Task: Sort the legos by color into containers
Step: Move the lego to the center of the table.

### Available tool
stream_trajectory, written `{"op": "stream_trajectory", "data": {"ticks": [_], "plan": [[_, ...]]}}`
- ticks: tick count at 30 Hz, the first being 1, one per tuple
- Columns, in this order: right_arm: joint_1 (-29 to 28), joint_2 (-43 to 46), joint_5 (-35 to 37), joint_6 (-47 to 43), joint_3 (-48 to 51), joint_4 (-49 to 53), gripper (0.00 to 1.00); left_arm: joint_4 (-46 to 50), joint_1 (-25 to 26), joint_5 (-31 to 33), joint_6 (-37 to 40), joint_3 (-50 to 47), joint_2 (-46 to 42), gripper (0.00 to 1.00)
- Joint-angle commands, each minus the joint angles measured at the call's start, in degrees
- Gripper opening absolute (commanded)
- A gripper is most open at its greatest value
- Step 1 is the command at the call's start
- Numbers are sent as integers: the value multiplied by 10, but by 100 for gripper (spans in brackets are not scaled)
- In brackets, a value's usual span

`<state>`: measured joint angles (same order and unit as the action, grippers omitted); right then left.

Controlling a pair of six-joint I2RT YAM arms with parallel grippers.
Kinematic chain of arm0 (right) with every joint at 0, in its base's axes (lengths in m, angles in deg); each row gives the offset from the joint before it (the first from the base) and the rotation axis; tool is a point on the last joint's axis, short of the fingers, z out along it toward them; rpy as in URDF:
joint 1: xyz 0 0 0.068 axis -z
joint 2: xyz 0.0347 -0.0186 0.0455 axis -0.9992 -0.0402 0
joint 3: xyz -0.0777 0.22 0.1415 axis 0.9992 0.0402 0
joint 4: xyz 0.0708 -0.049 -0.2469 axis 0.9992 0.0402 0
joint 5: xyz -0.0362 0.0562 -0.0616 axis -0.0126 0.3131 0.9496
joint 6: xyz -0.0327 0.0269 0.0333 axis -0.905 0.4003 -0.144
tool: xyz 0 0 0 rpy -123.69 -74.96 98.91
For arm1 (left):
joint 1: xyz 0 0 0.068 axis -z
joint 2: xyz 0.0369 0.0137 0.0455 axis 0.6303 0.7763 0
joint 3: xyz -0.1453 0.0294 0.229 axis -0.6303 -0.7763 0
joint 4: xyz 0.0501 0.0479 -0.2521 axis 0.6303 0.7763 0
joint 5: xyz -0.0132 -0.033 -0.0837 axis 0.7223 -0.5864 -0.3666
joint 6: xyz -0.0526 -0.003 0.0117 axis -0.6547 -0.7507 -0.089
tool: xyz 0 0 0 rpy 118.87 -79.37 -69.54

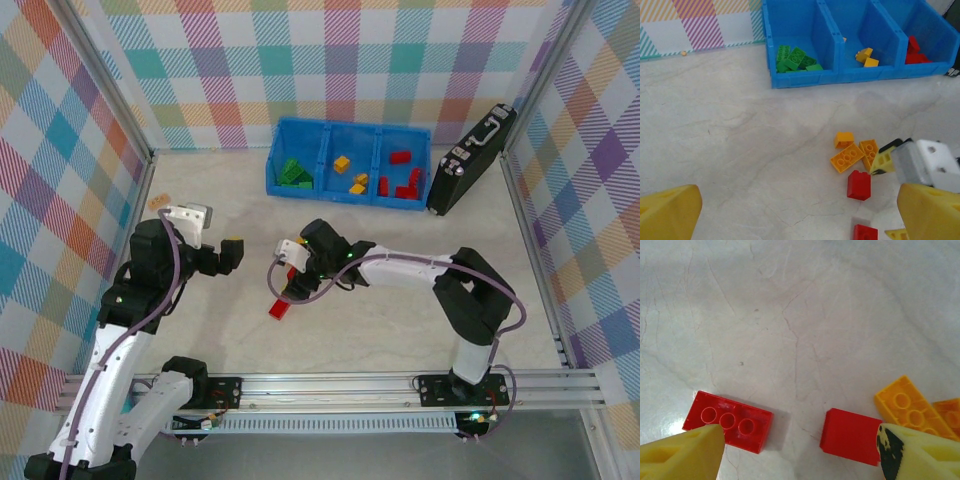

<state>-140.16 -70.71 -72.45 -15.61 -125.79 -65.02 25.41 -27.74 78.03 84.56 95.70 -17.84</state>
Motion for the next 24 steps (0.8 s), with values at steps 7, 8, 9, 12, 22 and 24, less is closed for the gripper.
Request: {"op": "stream_trajectory", "data": {"ticks": [7, 8, 9, 12, 22, 24], "plan": [[-11, -18, 21, 42, 15, -36, 81, -14, -9, -12, -10, -8, -10, 100], [-11, -20, 22, 45, 15, -36, 81, -14, -9, -12, -10, -9, -10, 100], [-11, -24, 23, 46, 15, -36, 81, -14, -9, -11, -10, -9, -11, 100], [-11, -38, 37, 48, 11, -44, 81, -14, -9, -11, -10, -10, -11, 100], [-4, -100, 70, 39, -44, -5, 76, -14, -9, -9, -10, -10, -5, 100], [-3, -108, 73, 40, -50, 1, 74, -14, -8, -7, -9, -10, -2, 100]]}}
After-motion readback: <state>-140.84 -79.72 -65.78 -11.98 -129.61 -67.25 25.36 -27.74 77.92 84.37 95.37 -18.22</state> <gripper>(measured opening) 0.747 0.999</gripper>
